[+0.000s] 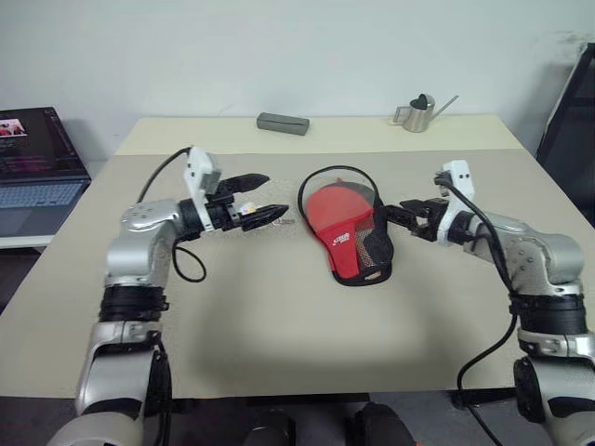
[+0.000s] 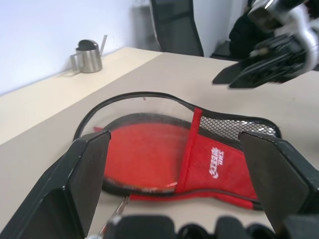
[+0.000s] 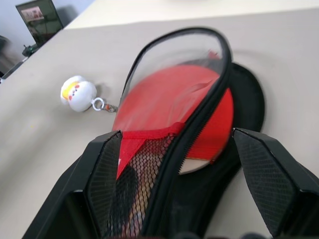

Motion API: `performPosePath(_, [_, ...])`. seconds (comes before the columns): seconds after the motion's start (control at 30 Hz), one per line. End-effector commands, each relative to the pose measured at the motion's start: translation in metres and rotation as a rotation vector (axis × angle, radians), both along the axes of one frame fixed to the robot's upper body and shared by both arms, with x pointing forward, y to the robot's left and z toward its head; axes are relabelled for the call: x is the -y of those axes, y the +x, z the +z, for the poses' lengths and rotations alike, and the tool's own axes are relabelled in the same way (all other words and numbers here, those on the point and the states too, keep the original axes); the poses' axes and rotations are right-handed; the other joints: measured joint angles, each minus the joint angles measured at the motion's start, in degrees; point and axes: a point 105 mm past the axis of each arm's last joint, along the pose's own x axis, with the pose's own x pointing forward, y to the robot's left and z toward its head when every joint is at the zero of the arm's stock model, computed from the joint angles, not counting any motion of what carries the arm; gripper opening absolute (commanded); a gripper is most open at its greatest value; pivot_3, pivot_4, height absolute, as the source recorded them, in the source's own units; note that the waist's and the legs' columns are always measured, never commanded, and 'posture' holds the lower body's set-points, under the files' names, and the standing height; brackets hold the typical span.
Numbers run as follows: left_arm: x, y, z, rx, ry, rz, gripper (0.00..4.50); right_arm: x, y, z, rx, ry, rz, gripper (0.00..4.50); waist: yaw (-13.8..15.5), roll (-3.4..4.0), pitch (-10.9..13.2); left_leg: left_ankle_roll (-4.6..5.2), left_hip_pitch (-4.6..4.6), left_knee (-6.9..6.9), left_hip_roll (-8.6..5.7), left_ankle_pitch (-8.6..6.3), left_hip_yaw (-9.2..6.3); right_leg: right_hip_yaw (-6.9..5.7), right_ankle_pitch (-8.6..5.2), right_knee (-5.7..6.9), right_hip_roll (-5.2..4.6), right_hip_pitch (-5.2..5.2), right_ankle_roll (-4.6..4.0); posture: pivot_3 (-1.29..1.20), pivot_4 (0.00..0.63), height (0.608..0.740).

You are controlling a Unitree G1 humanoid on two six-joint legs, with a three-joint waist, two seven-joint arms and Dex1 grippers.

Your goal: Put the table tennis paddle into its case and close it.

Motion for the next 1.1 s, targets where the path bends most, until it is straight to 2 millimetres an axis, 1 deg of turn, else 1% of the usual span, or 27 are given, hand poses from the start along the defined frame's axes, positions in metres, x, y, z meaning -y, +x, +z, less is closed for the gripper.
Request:
performPosePath(0.03, [-0.001,-0.012,0.017,0.050,-0.017,-0.007,4.50,-0.002,0.009,0.006,0.023,-0.009,0.008,3.84,0.24,0.00,0.00,0.00,0.00,0.00,0.01,0.00,-0.02,-0.03,0.00,0.00,0.00,0.00,0.00,0.00,0.150,0.740])
performPosePath(0.1, [-0.001,-0.016,0.018,0.049,-0.016,-0.005,4.50,-0.001,0.013,-0.001,-0.007,-0.018,0.003,3.84,0.31,0.00,0.00,0.00,-0.01,0.00,0.01,0.00,-0.03,-0.04,0.00,0.00,0.00,0.00,-0.01,0.00,0.150,0.740])
performPosePath(0.2, [-0.001,-0.018,0.018,0.047,-0.017,0.007,4.50,0.001,0.019,-0.003,-0.019,-0.019,-0.006,3.84,0.24,0.00,0.00,0.00,-0.01,-0.01,0.01,0.00,0.01,-0.02,0.01,-0.01,0.00,-0.01,-0.02,0.00,0.150,0.740])
performPosePath(0.3, [-0.001,-0.019,0.017,0.044,-0.019,0.018,4.50,0.000,0.023,-0.003,-0.005,-0.043,-0.016,4.40,0.15,0.00,0.00,0.00,0.00,-0.01,0.01,0.00,0.01,-0.01,0.02,0.00,0.00,-0.02,-0.03,0.00,0.150,0.740])
performPosePath(0.33, [-0.001,-0.019,0.017,0.043,-0.022,0.019,4.50,-0.002,0.023,-0.003,-0.003,-0.046,-0.015,4.46,0.11,0.00,0.00,0.00,0.00,-0.01,0.02,0.00,0.01,-0.02,0.02,0.00,0.01,-0.02,-0.03,0.00,0.150,0.740])
performPosePath(0.57, [0.001,-0.017,0.016,0.042,-0.025,0.019,4.50,-0.016,0.020,-0.010,-0.027,-0.040,0.036,4.46,-0.04,0.00,0.00,0.00,0.00,-0.02,0.02,0.00,0.02,0.00,0.02,0.00,0.02,-0.04,-0.04,0.00,0.150,0.740])
performPosePath(0.73, [0.003,-0.016,0.015,0.041,-0.021,0.012,4.50,-0.021,0.018,-0.016,-0.038,-0.048,0.056,4.46,-0.04,0.00,0.00,0.00,0.00,-0.02,0.02,0.00,0.02,0.00,0.02,0.00,0.02,-0.04,-0.04,0.00,0.150,0.740])
performPosePath(0.83, [0.004,-0.017,0.014,0.038,-0.016,0.004,4.50,-0.023,0.019,-0.021,-0.045,-0.065,0.054,3.89,-0.04,0.00,0.00,0.00,0.00,-0.02,0.02,0.00,0.02,0.00,0.02,0.00,0.02,-0.04,-0.04,0.00,0.150,0.740])
performPosePath(0.9, [0.003,-0.017,0.013,0.036,-0.008,0.005,4.50,-0.024,0.020,-0.022,-0.046,-0.072,0.054,3.29,-0.03,0.00,0.00,-0.01,0.00,-0.02,0.02,0.00,0.02,0.00,0.03,0.00,0.02,-0.04,-0.04,0.00,0.150,0.740])
performPosePath(1.1, [0.000,-0.017,0.011,0.034,0.006,0.013,4.50,-0.022,0.022,-0.026,-0.046,-0.101,0.031,1.16,-0.04,0.00,0.00,-0.01,0.00,-0.02,0.02,0.00,0.02,0.00,0.03,0.00,0.02,-0.04,-0.04,0.00,0.150,0.740])
